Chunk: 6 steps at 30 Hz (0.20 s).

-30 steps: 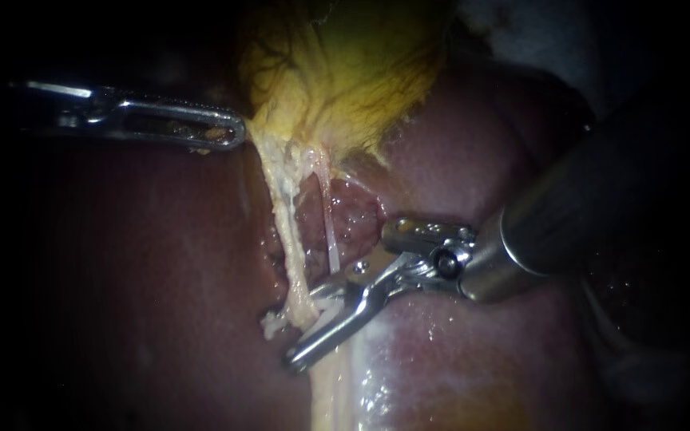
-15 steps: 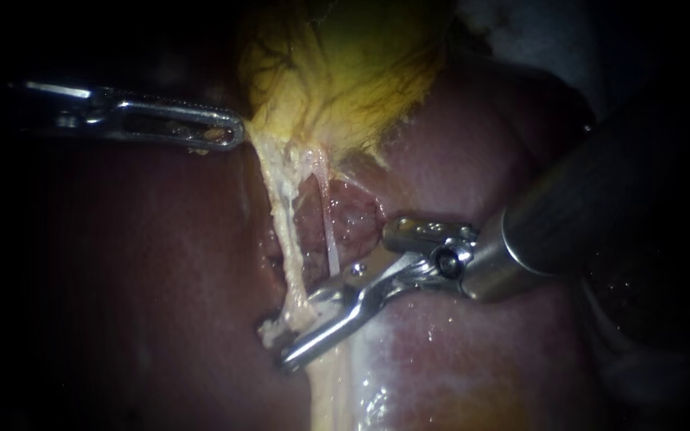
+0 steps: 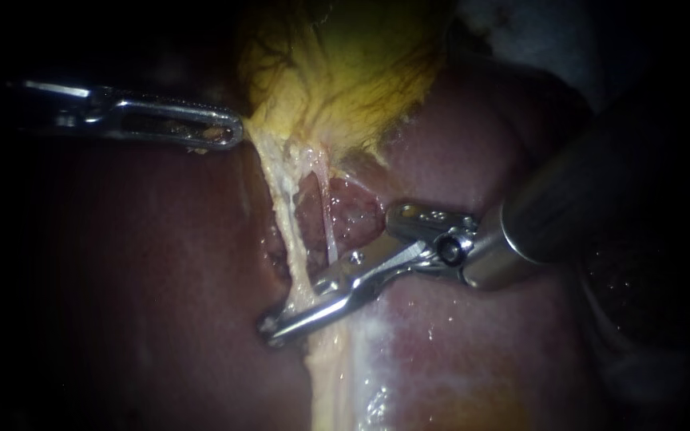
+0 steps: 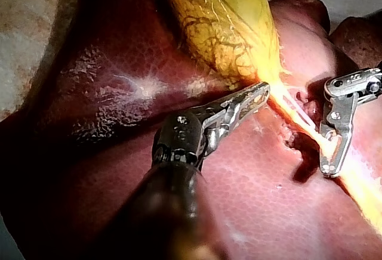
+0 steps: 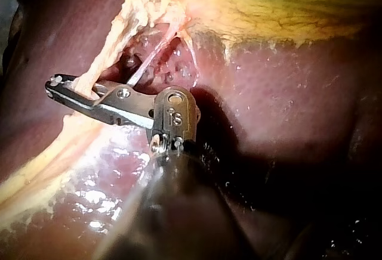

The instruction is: Clipping first clip left tube

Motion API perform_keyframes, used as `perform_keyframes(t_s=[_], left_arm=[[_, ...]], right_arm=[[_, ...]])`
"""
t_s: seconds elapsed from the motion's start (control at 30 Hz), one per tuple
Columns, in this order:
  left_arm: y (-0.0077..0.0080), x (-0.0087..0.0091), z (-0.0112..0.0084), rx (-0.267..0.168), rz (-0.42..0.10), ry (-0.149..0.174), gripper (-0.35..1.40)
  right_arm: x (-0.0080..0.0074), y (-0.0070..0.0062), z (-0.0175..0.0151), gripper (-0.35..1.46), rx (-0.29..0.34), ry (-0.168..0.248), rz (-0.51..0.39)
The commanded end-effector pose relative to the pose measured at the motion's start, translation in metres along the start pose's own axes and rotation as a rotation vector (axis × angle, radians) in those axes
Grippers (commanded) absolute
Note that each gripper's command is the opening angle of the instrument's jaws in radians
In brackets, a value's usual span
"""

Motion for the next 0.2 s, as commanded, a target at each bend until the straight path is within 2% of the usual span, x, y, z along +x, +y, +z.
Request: perform_keyframes(t_s=[0.03, 0.2], left_arm=[[0.0000, 0.0000, 0.0000, 0.000, 0.000, 0.000, -0.35], [0.0000, -0.0001, 0.0000, 0.000, -0.001, 0.000, -0.35]], right_arm=[[-0.0001, -0.0001, 0.0002, -0.35, 0.003, -0.001, -0.001], [-0.0003, -0.0001, 0.0003, -0.35, 0.006, -0.003, -0.002]])
